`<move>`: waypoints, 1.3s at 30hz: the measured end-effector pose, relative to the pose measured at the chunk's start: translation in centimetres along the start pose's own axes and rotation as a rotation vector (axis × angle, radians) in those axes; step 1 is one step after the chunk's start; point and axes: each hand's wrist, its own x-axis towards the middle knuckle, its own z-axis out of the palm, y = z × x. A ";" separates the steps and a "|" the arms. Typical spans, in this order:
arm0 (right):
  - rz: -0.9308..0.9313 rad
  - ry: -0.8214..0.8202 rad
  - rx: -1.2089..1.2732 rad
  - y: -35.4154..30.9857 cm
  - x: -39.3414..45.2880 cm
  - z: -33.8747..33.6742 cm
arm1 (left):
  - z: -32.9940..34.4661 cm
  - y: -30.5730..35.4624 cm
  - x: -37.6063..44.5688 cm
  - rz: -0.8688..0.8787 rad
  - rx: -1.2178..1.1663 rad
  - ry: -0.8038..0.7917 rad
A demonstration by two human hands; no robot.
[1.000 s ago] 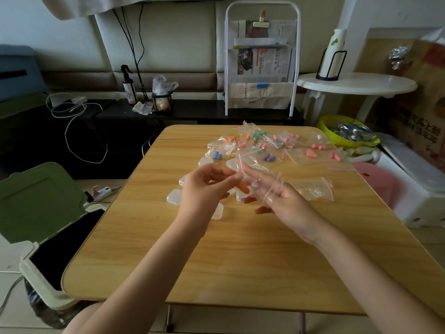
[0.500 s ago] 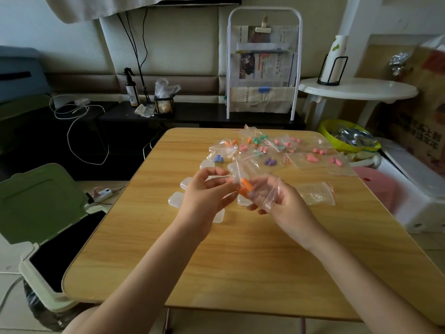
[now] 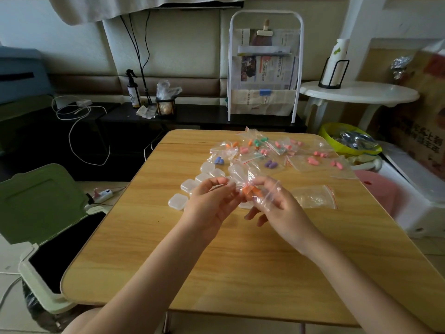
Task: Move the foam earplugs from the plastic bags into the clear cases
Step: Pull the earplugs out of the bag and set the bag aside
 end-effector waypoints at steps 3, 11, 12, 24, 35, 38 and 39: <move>-0.015 -0.038 -0.006 0.1 0.0 0.1 | 0.1 -0.2 0.1 -0.026 -0.032 0.005; 0.033 -0.098 0.066 0.3 -0.3 0.2 | 0.2 -0.6 -0.3 0.182 0.294 0.028; 0.041 -0.112 0.093 0.2 -0.4 0.3 | 0.2 -0.7 -0.4 0.252 0.415 0.070; -0.060 0.025 -0.162 0.6 -0.3 0.8 | 0.4 -0.9 -0.5 0.263 0.338 0.212; -0.367 0.248 -0.572 0.8 -0.1 -0.6 | 0.0 -0.6 0.3 0.119 0.105 0.279; -0.331 0.165 -0.668 0.5 -0.1 -1.3 | 0.0 -0.6 0.4 0.081 0.117 0.232; -0.305 0.150 -0.673 0.4 -0.1 -1.4 | -0.1 -0.5 0.4 0.065 0.132 0.193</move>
